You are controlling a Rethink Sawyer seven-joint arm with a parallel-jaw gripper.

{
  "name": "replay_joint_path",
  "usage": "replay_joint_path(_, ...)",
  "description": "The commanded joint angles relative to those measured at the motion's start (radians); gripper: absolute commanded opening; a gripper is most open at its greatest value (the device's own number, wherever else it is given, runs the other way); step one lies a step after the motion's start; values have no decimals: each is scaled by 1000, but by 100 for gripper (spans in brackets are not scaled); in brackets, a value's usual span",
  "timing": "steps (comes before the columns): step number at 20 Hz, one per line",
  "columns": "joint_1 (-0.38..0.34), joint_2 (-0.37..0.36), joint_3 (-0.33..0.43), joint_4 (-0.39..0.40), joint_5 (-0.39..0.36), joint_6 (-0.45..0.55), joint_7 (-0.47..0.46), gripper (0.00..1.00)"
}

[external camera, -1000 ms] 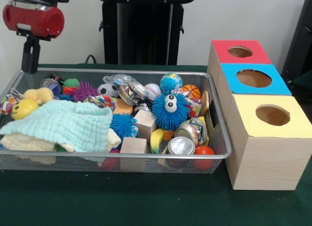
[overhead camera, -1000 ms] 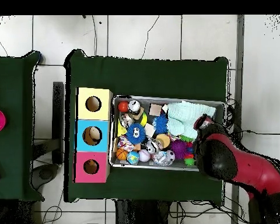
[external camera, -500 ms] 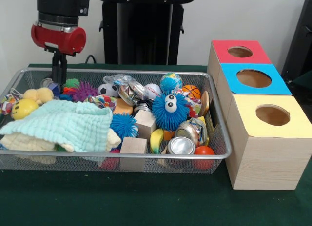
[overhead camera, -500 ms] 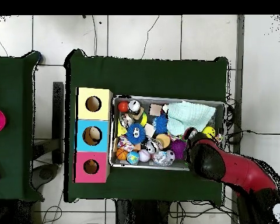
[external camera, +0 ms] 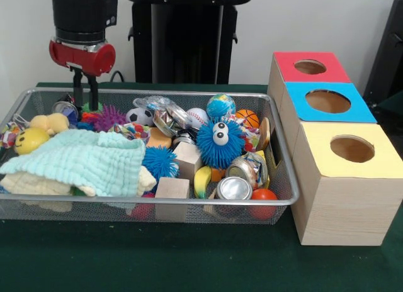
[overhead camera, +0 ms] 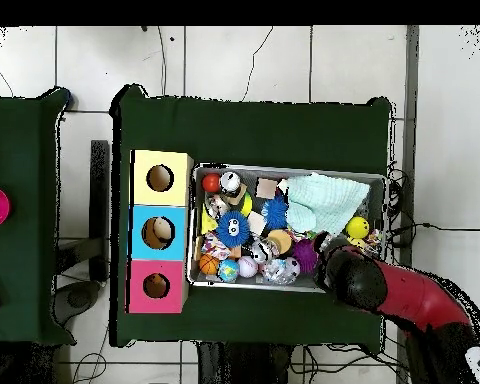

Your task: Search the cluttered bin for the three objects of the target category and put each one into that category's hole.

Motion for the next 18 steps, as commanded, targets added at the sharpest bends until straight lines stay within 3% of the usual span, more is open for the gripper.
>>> replay_joint_path(1,-58,40,37,-19,-30,56,-34,100)
replay_joint_path(4,-20,34,-6,-27,-44,53,-6,100)
replay_joint_path(10,-48,14,21,-31,-15,91,-28,100)
replay_joint_path(15,-73,22,28,-29,-14,47,-12,100)
replay_joint_path(18,-29,12,-35,-15,-10,-52,93,100)
